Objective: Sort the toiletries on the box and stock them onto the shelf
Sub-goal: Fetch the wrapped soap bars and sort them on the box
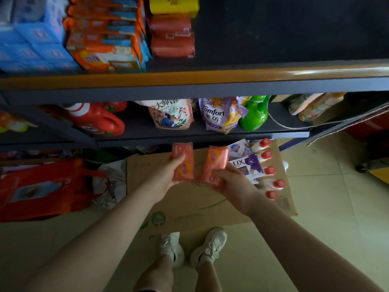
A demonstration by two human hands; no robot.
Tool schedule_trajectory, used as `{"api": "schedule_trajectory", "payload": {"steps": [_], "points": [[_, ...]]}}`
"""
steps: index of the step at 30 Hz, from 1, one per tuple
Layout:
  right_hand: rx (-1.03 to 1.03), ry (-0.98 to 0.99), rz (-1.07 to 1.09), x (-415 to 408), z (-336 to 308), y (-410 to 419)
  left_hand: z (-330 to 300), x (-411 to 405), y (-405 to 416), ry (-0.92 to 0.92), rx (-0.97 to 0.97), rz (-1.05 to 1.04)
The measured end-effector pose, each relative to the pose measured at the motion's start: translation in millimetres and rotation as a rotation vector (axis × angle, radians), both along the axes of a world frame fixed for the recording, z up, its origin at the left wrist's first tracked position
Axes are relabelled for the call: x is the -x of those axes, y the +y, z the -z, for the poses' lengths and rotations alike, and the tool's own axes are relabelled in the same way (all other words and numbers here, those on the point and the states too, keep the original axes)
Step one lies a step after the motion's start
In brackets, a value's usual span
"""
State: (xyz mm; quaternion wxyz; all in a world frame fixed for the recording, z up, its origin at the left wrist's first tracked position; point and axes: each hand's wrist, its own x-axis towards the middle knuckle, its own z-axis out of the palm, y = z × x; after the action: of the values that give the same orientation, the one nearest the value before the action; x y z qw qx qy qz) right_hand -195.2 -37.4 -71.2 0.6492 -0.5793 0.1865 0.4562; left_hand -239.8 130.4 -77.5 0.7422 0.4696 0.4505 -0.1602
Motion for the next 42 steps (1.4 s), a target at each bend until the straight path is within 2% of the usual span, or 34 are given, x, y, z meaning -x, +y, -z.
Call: {"api": "schedule_trajectory", "payload": {"steps": [3,4,6,9,12,16,19,24,27,30,34,37,39,42], "points": [[0.531,-0.451,-0.541,14.2,42.3,1.6,35.0,7.1,11.3,0.03,-0.405,0.236],[0.636,-0.523,-0.676,20.6,57.4,1.4,49.3,6.9,14.7,0.006,-0.479,0.277],[0.721,-0.533,-0.768,35.0,87.8,2.0,77.4,2.0,17.8,-0.062,-0.59,0.409],[0.697,-0.444,-0.663,51.3,127.5,3.2,113.8,-4.6,14.2,-0.114,-0.684,0.684],[0.548,-0.246,-0.268,57.4,157.6,4.3,145.2,-10.2,8.3,-0.109,-0.701,0.824],[0.406,-0.067,0.249,47.7,191.4,7.5,179.3,-20.7,1.1,-0.071,-0.707,0.773],[0.37,-0.03,0.399,40.7,192.4,11.2,186.7,-30.5,-7.9,-0.099,-0.659,0.696],[0.473,-0.066,0.421,37.1,189.8,9.9,186.8,-41.8,-28.5,-0.18,-0.662,0.721],[0.523,-0.013,0.359,30.4,191.7,4.8,192.3,-46.8,-32.5,-0.164,-0.7,0.781],[0.505,-0.049,0.285,28.4,185.9,3.6,196.9,-57.2,-30.2,-0.135,-0.769,0.844],[0.63,-0.175,-0.024,30.7,172.0,0.3,188.2,-73.3,-23.7,-0.078,-1.019,1.047],[0.515,-0.14,-0.207,30.5,136.1,2.9,172.6,-72.2,-17.5,-0.135,-0.963,1.08],[0.475,-0.231,-0.306,24.9,98.3,8.1,153.3,-65.7,-10.3,-0.181,-0.91,1.045],[0.471,-0.545,-0.343,6.5,32.3,21.7,110.8,-53.8,4.1,-0.306,-0.904,0.994]]}}
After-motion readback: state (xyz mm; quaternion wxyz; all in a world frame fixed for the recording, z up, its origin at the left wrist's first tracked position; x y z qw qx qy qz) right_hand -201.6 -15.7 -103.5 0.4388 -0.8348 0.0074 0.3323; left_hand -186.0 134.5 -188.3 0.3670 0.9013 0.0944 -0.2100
